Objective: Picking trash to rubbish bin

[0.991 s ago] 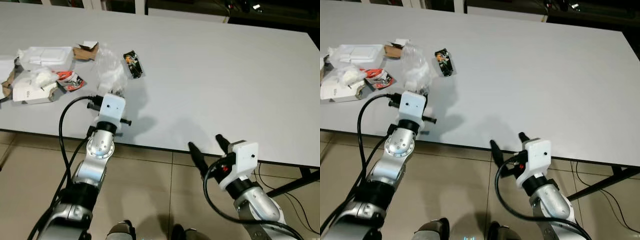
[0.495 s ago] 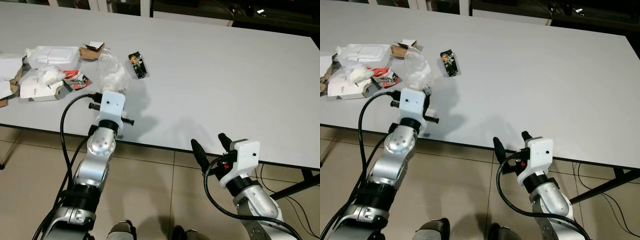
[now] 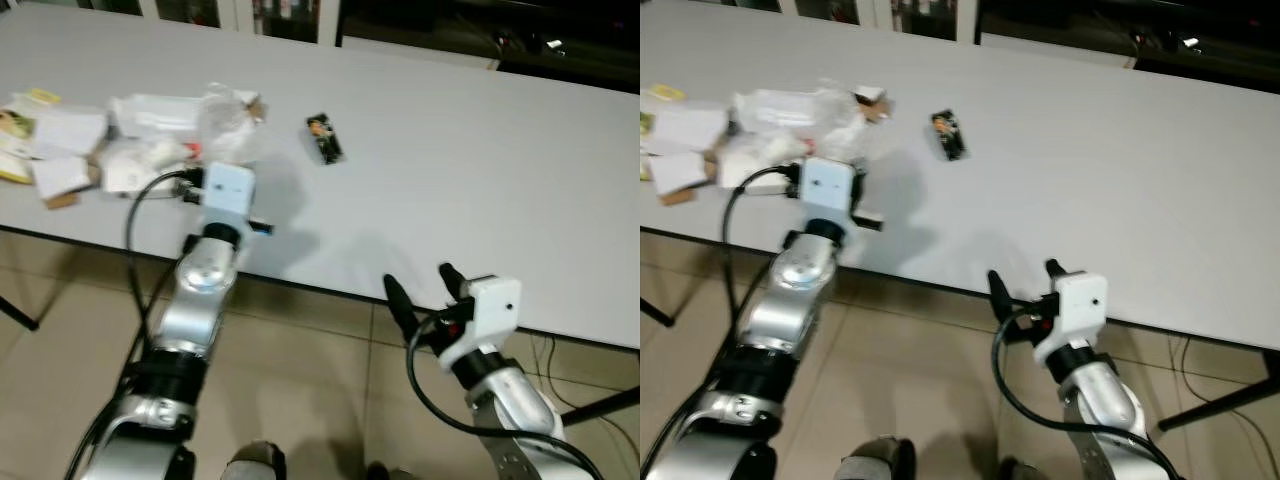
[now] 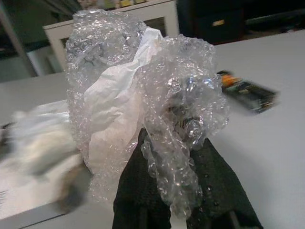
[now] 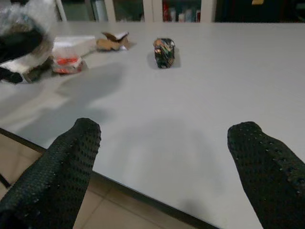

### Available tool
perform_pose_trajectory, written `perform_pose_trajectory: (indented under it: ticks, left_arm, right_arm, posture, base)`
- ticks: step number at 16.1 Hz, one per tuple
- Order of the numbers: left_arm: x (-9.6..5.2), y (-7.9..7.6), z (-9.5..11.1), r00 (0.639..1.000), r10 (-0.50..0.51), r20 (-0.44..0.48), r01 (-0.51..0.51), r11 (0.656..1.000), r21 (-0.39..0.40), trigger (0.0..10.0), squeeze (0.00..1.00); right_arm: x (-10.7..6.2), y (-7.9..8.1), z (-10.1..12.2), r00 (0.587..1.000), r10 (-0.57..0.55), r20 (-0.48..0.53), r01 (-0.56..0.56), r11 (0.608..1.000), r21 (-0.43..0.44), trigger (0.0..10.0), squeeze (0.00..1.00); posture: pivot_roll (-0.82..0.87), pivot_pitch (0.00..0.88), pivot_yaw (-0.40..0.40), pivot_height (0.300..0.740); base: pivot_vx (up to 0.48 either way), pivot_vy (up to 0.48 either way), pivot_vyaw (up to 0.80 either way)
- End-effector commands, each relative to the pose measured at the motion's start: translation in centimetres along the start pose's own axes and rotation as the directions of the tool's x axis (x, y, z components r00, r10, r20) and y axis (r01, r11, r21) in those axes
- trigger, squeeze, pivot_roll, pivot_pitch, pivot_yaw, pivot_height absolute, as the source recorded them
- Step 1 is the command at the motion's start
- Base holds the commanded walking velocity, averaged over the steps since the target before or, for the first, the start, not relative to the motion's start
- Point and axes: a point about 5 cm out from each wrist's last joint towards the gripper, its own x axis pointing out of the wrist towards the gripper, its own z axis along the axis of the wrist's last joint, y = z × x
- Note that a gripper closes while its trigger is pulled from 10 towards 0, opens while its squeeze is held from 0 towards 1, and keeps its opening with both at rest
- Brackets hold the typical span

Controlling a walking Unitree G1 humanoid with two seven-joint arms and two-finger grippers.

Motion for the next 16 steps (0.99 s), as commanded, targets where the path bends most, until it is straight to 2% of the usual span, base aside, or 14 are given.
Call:
perform_pose_trajectory:
  ticks: [1, 9, 16]
  left_arm:
    - [0.31, -1.00, 0.43, 0.999, -0.038, 0.006, 0.038, 0.999, -0.012, 10.0, 0.00]
    - [0.46, -1.20, 0.51, 0.999, -0.051, 0.004, 0.051, 0.999, -0.003, 10.0, 0.00]
    - [0.75, -1.21, 0.62, 0.998, -0.057, 0.004, 0.057, 0.998, 0.008, 10.0, 0.00]
  right_arm:
    - [-0.43, -0.62, 0.09, 0.999, -0.036, 0.003, 0.036, 0.999, -0.027, 10.0, 0.00]
    - [-0.19, -0.83, 0.49, 0.997, -0.070, 0.030, 0.071, 0.997, -0.035, 10.0, 0.00]
    - [0.08, -0.72, 0.56, 0.995, -0.091, 0.044, 0.092, 0.995, -0.035, 10.0, 0.00]
  posture:
    - [0.17, 0.125, -0.047, 0.740]
    - [0.17, 0.125, -0.044, 0.740]
    - [0.17, 0.121, -0.036, 0.740]
  base:
    - [0.000, 0.480, 0.00]
    - [0.000, 0.480, 0.00]
    - [0.000, 0.480, -0.75]
